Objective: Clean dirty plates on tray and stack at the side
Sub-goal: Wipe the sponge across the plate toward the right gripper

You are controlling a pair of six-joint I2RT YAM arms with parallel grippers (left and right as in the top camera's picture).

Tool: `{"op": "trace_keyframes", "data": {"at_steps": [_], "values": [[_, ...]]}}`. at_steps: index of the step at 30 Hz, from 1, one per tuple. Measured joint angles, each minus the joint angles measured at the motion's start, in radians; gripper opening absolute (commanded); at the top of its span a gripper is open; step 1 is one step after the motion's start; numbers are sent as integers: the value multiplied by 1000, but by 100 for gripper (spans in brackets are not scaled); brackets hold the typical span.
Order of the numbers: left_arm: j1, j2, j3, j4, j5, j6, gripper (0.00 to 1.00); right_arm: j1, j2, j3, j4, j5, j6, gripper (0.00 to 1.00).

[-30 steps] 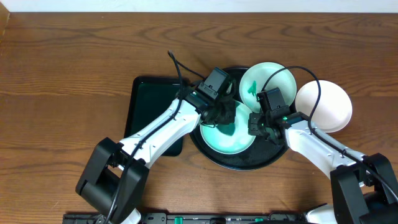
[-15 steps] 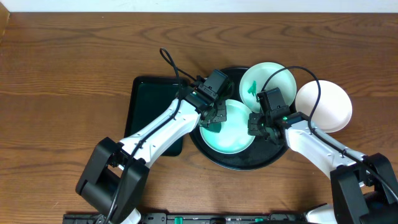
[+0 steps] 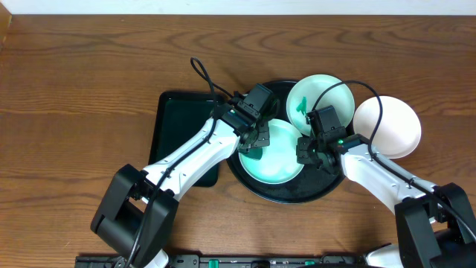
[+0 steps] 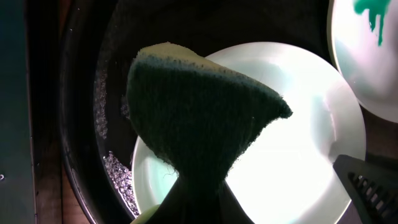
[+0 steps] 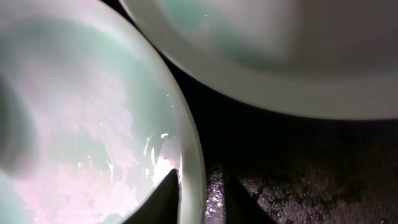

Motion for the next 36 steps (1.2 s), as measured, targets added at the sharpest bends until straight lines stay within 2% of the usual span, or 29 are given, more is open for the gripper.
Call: {"op": "trace_keyframes", "data": {"at_steps": [3,6,8,10,20,23,27,36], "values": [[0,0,0,0,0,0,7,0,0,0,-3,-3,0,1],[0,0,0,0,0,0,7,0,0,0,-5,-3,3,2],[0,0,0,0,0,0,7,0,0,0,-5,-3,5,16],[0,0,0,0,0,0,7,0,0,0,-7,-4,9,23],[0,0,0,0,0,0,7,0,0,0,-7,-4,3,26],[0,0,0,0,0,0,7,0,0,0,-7,-4,3,22],[0,0,0,0,0,0,7,0,0,0,-6,-6,-2,2],[0,0,0,0,-1,0,7,0,0,0,-6,-6,4,1]]}}
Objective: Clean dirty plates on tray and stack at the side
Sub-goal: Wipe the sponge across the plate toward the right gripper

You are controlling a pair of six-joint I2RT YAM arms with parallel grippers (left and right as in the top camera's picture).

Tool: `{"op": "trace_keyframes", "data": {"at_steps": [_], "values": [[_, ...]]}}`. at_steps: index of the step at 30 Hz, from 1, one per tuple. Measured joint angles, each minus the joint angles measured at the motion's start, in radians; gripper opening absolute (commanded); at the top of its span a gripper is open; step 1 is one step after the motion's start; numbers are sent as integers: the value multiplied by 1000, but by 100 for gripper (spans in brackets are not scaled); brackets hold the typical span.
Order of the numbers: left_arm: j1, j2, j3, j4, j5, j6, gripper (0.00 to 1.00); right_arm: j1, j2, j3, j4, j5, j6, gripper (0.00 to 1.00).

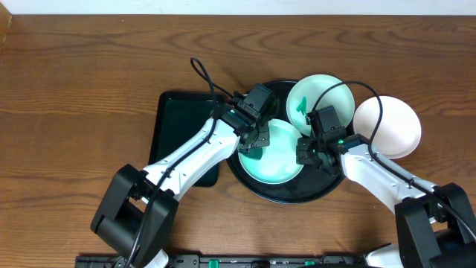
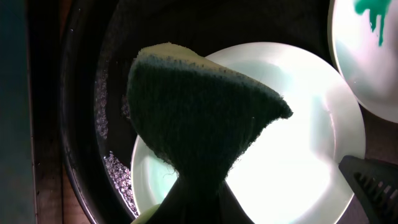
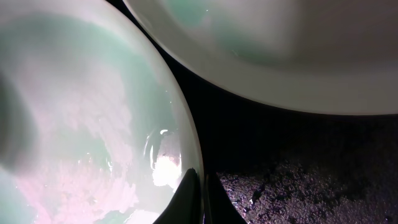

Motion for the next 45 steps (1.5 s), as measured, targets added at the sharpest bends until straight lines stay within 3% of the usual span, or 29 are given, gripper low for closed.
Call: {"op": "trace_keyframes", "data": {"at_steps": [32,45], "values": [[-48,177,16,45,-27,-35,7,0,0,0,2,0,0,1],[-10,185,20,57,175,-23,7,-1,0,-1,3,26,0,1]]}}
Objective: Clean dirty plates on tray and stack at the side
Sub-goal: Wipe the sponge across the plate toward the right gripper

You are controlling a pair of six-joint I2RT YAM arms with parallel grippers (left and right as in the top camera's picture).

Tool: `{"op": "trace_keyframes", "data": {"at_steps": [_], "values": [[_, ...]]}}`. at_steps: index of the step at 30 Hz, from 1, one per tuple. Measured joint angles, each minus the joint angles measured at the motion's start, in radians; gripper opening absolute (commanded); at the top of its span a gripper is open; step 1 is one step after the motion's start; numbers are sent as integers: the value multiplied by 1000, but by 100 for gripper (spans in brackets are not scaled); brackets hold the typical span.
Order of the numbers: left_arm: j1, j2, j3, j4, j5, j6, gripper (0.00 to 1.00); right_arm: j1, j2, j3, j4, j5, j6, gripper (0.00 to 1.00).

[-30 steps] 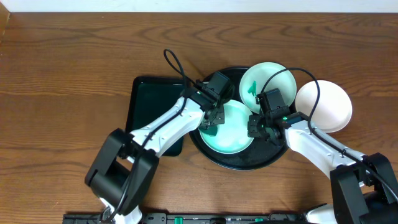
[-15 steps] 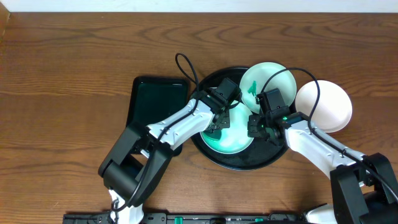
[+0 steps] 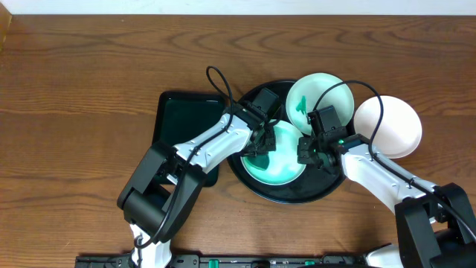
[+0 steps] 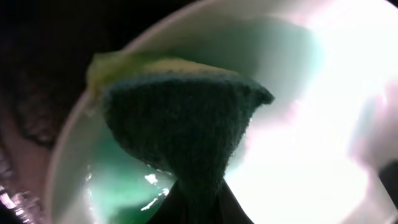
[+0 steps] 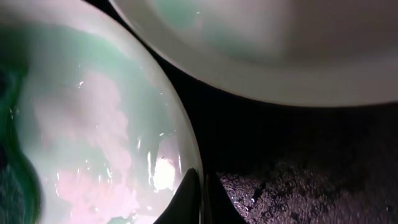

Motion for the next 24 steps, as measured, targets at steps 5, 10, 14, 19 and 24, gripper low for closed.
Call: {"op": "trace_keyframes", "data": {"at_steps": [5,10,14,19,24], "values": [[2,5,0,14,61,13,7,-1,0,0,-2,13,0,1],[2,4,0,23,113,40,7,-1,0,0,-1,13,0,1],[-8,-9,-6,23,128,53,7,-1,0,-1,0,13,0,1],[-44,-80,-20,22,144,55,7,-1,0,-1,0,12,0,1],[-44,-166,-20,-4,64,58,7,-1,0,-1,0,11,0,1]]}}
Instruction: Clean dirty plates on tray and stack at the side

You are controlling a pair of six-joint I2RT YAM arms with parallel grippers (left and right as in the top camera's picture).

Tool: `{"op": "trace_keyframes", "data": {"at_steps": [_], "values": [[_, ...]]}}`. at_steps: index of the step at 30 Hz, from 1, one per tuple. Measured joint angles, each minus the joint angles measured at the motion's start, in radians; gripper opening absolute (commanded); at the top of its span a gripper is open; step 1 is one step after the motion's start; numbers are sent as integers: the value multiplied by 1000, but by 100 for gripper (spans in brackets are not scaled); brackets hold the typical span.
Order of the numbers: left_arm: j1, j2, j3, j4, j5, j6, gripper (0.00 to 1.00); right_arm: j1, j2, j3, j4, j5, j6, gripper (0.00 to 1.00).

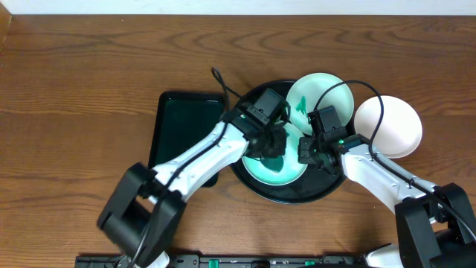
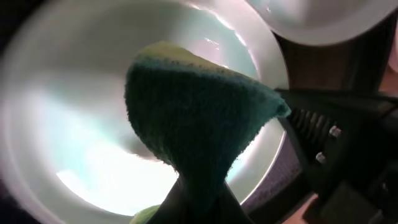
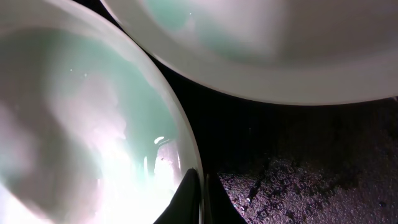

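Observation:
A round black tray [image 1: 327,190] holds two white plates. The near plate [image 1: 286,173] is smeared pale green; my right gripper [image 1: 307,152] is shut on its right rim [image 3: 194,155]. My left gripper [image 1: 271,141] is shut on a green-and-yellow sponge [image 2: 199,106], held over the right half of that plate [image 2: 81,143]. The second plate [image 1: 320,93], with a green stain [image 1: 301,108], leans on the tray's far right edge and shows as a pale curve [image 3: 267,56] in the right wrist view.
A clean white plate [image 1: 390,126] lies on the wooden table right of the tray. A dark green rectangular tray [image 1: 175,134] sits left of the round tray. Cables loop above both arms.
My left gripper with the sponge has moved from the plate's left side to its right side, close to my right gripper. The right gripper still grips the plate rim.
At first the sponge hung over the plate's left part and my right fingers straddled the rim, apart. Then the right gripper was shut on the rim. Later the sponge was down on the green-smeared plate at its left, and now it is over the right side.

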Motion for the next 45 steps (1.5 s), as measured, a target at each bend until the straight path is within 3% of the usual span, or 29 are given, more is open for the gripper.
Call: {"op": "trace_keyframes", "data": {"at_steps": [7,15,45], "values": [[0,-20,-1,-92,-155,0,7,0,0,0,0,-1,0,1],[0,-20,-1,-95,-212,0,7,0,0,0,0,-3,0,1],[0,-16,-1,-98,-236,0,7,0,0,0,0,-14,0,1]]}}
